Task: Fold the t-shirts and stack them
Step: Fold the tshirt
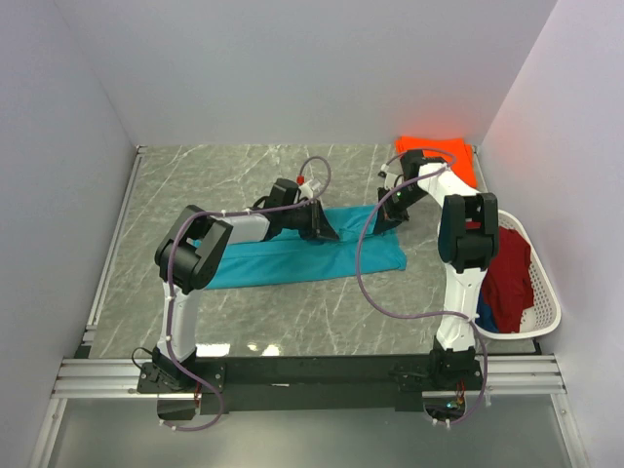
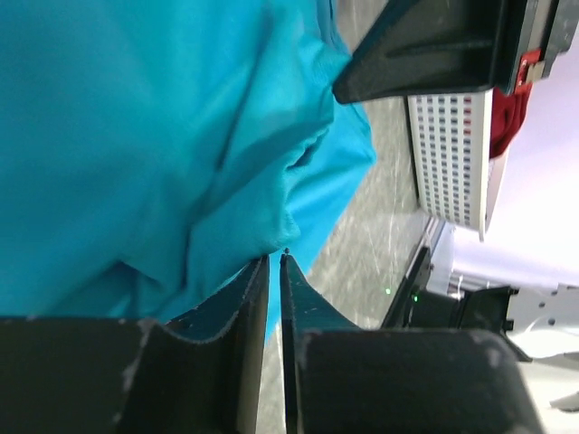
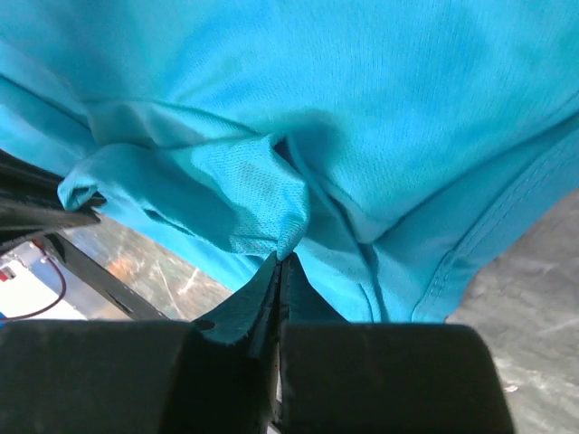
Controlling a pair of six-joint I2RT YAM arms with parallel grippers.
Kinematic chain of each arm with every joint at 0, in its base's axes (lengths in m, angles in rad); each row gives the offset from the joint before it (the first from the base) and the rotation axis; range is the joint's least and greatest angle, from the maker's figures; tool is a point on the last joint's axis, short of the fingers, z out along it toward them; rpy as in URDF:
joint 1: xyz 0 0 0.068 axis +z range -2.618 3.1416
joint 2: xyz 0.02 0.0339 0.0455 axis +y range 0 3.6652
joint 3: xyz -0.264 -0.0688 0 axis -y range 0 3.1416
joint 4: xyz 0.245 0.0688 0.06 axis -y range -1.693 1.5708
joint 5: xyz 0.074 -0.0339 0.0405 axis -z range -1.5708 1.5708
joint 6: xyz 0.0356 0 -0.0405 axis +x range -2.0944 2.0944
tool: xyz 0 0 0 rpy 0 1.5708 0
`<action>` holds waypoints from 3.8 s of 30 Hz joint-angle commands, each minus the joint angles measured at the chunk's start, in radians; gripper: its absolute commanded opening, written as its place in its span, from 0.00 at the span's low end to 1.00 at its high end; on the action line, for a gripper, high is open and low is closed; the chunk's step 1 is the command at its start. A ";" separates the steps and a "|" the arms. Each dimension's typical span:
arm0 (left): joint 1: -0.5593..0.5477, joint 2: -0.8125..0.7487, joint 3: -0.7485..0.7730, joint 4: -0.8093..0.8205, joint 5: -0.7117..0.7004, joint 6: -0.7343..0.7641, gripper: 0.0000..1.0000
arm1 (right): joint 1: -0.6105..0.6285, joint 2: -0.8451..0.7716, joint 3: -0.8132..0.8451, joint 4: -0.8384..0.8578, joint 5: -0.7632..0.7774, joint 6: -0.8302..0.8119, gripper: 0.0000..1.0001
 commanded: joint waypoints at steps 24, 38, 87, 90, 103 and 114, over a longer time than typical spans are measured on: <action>0.589 -0.316 0.093 -0.868 0.263 0.981 0.65 | 0.040 0.109 0.294 -0.104 0.062 -0.230 0.61; 0.744 -0.344 0.062 -1.200 -0.062 1.479 0.56 | 0.116 0.127 0.311 -0.122 0.179 -0.279 0.63; 0.744 -0.218 0.100 -1.110 -0.207 1.587 0.01 | 0.134 0.150 0.462 -0.101 0.210 -0.207 0.00; 0.748 -0.215 0.108 -1.107 -0.204 1.584 0.01 | 0.133 0.153 0.466 -0.098 0.210 -0.204 0.00; 0.750 -0.196 0.084 -1.013 -0.225 1.527 0.01 | 0.133 0.173 0.486 -0.067 0.231 -0.180 0.00; 0.617 -0.288 0.240 -0.946 0.094 1.290 0.57 | 0.111 0.121 0.498 -0.093 0.135 -0.146 0.44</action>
